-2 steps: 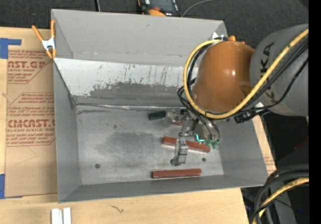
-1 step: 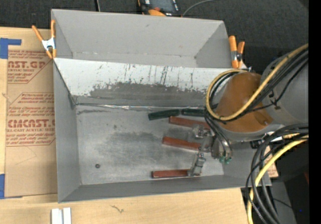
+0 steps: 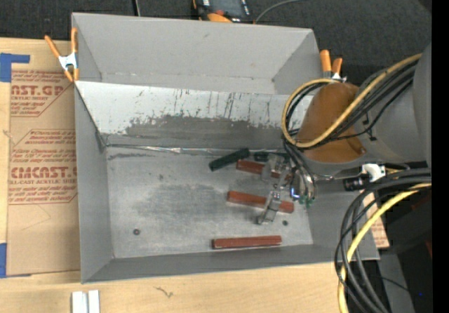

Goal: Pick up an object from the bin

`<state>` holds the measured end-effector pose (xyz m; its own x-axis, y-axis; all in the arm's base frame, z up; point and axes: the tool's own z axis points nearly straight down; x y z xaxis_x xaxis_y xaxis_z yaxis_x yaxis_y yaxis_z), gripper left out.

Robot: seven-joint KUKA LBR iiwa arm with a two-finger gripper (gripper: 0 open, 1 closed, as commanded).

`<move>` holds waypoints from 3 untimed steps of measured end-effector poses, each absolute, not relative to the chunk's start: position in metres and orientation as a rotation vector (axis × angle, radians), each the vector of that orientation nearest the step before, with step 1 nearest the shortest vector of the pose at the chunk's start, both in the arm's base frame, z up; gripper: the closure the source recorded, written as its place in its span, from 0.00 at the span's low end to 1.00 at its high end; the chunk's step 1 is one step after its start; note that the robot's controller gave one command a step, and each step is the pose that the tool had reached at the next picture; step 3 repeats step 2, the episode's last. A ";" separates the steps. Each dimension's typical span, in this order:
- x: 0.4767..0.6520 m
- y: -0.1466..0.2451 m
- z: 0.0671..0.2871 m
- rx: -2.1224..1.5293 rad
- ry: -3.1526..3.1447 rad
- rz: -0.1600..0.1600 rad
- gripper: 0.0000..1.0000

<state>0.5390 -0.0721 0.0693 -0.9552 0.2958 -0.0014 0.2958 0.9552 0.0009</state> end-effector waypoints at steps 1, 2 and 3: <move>0.539 -0.072 0.071 0.469 3.102 0.001 1.00; 0.548 -0.092 0.227 0.498 3.092 0.000 1.00; 0.548 -0.092 0.227 0.498 3.092 0.000 1.00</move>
Offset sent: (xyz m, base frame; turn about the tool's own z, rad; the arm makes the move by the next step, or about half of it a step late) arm 0.0000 0.0000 0.0000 0.0000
